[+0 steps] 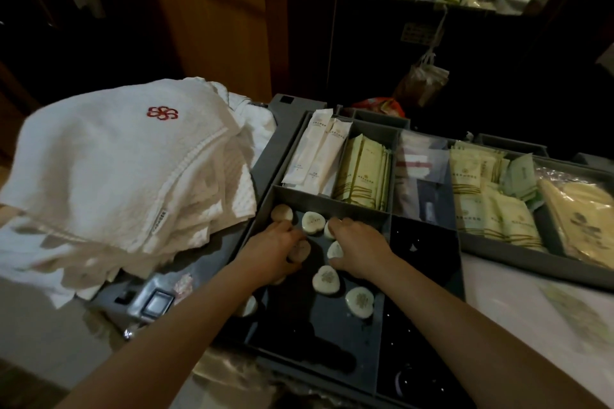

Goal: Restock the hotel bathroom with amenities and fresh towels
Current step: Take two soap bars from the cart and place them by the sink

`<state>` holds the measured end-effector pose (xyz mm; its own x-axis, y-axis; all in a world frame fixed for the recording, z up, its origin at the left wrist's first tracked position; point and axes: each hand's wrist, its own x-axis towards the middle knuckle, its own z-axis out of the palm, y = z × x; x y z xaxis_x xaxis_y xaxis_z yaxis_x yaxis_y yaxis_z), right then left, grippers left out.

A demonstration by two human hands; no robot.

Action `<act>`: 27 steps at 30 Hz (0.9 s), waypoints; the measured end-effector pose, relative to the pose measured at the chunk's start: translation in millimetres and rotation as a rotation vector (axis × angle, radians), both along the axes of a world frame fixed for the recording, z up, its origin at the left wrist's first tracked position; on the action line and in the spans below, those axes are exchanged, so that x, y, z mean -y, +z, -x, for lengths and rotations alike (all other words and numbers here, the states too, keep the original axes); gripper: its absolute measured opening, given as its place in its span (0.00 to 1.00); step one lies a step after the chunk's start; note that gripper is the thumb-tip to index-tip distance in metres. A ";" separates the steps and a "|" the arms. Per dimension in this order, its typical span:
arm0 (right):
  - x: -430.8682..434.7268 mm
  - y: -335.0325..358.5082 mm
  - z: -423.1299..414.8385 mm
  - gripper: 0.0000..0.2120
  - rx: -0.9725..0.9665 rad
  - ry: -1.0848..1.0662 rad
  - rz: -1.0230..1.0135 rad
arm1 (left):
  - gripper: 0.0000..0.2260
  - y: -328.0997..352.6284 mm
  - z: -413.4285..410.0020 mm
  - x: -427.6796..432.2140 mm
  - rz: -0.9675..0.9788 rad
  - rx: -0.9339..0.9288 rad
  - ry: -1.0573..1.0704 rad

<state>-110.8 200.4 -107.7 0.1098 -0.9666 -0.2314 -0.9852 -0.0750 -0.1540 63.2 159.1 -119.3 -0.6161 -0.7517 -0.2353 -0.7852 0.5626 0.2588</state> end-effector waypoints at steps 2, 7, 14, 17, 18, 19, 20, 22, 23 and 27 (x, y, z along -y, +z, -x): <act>-2.0 1.4 0.4 0.27 0.059 0.023 -0.031 | 0.28 -0.7 0.1 1.7 -0.011 -0.019 0.001; -3.5 9.1 0.3 0.31 0.220 -0.003 -0.040 | 0.26 0.9 -1.4 6.5 -0.062 -0.139 0.002; -2.6 37.3 -2.4 0.28 0.438 -0.054 0.108 | 0.17 30.6 -19.8 2.4 -0.029 -0.498 0.099; -1.7 54.6 -8.7 0.29 0.490 -0.040 0.155 | 0.18 48.9 -35.7 -4.3 0.020 -0.563 0.172; -1.2 61.3 -11.5 0.30 0.494 -0.014 0.173 | 0.19 54.2 -41.5 -7.1 0.039 -0.573 0.200; -0.6 68.4 -14.6 0.29 0.496 0.023 0.191 | 0.19 59.0 -47.3 -10.4 0.057 -0.584 0.227; -0.1 75.9 -17.8 0.29 0.495 0.068 0.208 | 0.19 64.3 -52.9 -14.2 0.075 -0.592 0.251; 0.9 90.6 -25.3 0.29 0.483 0.164 0.237 | 0.18 75.2 -64.4 -24.2 0.128 -0.587 0.295; 1.7 97.1 -29.5 0.30 0.474 0.216 0.251 | 0.17 80.0 -70.1 -30.2 0.158 -0.578 0.322; 5.1 111.6 -50.3 0.32 0.478 0.430 0.240 | 0.17 89.3 -92.5 -62.2 0.262 -0.586 0.496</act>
<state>-60.5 195.3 3.8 0.5323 -0.8326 0.1529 -0.6883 -0.5308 -0.4944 155.7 221.2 -30.0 -0.1649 -0.9558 0.2434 -0.7369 0.2835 0.6137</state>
